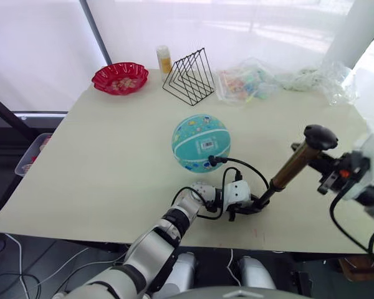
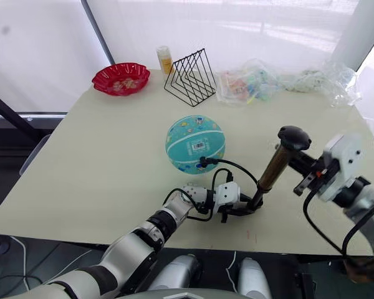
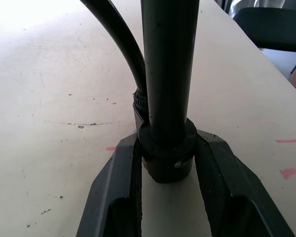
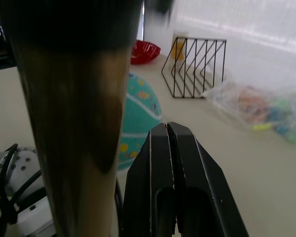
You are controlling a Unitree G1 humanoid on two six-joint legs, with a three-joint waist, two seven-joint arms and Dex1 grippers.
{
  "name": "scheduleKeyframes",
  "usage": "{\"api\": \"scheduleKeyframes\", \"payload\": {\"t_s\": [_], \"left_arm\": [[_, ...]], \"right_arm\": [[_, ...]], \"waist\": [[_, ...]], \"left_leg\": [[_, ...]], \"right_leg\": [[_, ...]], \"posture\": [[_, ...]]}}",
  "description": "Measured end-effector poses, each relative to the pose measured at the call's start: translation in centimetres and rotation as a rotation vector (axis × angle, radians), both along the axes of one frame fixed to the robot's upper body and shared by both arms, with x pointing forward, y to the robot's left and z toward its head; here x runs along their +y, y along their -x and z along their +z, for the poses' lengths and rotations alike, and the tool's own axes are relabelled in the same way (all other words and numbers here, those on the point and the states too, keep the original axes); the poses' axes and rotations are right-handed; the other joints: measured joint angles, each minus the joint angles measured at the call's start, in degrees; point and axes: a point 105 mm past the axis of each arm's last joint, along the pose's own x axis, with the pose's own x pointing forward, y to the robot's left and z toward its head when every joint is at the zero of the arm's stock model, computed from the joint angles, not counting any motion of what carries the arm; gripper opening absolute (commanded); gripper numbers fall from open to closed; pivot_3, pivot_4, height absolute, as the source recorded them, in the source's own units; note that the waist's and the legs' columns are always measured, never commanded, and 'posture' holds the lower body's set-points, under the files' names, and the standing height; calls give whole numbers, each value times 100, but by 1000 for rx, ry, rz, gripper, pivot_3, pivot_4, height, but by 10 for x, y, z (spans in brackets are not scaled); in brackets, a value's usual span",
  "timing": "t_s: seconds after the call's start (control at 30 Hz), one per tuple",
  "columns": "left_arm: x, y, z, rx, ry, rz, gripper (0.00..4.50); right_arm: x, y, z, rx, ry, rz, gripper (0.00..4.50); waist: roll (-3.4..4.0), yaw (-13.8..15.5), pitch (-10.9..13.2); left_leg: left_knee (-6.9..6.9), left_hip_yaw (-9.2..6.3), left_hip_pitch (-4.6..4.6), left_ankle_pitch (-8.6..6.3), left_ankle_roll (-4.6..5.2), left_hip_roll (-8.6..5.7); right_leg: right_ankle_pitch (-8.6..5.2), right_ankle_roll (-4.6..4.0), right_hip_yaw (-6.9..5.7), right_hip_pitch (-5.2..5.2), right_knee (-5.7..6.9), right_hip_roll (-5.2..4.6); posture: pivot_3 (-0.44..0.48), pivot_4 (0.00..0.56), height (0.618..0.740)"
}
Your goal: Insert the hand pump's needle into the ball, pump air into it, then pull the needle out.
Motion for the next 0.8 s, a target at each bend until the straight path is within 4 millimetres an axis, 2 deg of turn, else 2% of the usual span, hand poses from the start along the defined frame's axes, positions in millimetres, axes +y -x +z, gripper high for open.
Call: {"api": "scheduleKeyframes", "payload": {"t_s": [0.13, 0.2, 0.23, 0.27, 0.4, 0.5, 0.63, 0.7, 0.8], "left_arm": [[1, 0, 0, -1, -1, 3, 1035], [0, 0, 0, 0, -1, 2, 1035], [0, 0, 0, 0, -1, 1, 1035], [0, 0, 0, 0, -1, 0, 1035], [1, 0, 0, -1, -1, 1, 1035], [2, -1, -1, -2, -3, 6, 1035], [2, -1, -1, -3, -3, 6, 1035], [2, -1, -1, -2, -3, 3, 1035], [1, 0, -1, -1, -2, 3, 1035]], "right_arm": [[-3, 0, 2, -35, -2, -18, 0], [-12, 1, 7, -54, 0, -50, 0], [-17, 1, 10, -61, 2, -69, 515], [-23, 3, 13, -64, 0, -91, 805], [-44, 14, 22, -42, 3, -136, 2973], [-61, 18, 40, -89, 2, -189, 4461], [-67, 19, 65, -155, -74, -194, 4500], [-59, 24, 86, -186, -153, -121, 4500], [-41, 31, 103, -192, -241, -12, 4500]], "waist": [[1, -3, -1], [1, 1, -1], [1, 1, -1], [1, 1, -1], [0, 3, -2], [4, -5, -5], [14, -6, -8], [18, -5, -10], [12, -1, -9]], "left_leg": [[1, -2, 3, 0, 0, 0], [1, -4, 3, 0, 0, 1], [1, -5, 3, 0, 0, 1], [0, -4, 3, 0, 0, 1], [0, -4, 3, 0, 0, 1], [0, 0, 8, 0, 1, 2], [0, 0, 8, 0, 1, 5], [-1, -1, 8, 0, 1, 6], [-1, -1, 6, 0, 1, 6]], "right_leg": [[0, 1, -2, 1, 1, 3], [1, 1, -3, 1, 1, 5], [1, 1, -3, 1, 1, 5], [1, 0, -2, 1, 1, 5], [1, 0, 0, 2, 1, 5], [1, 0, 2, 11, 1, 4], [0, 0, 1, 12, 1, 5], [0, -1, 1, 14, 1, 4], [1, -1, 0, 14, 0, 2]], "posture": [[0, 150, 740], [0, 150, 740], [0, 150, 740], [0, 150, 740], [0, 150, 740], [0, 150, 740], [0, 150, 740], [0, 150, 740], [0, 150, 740]]}}
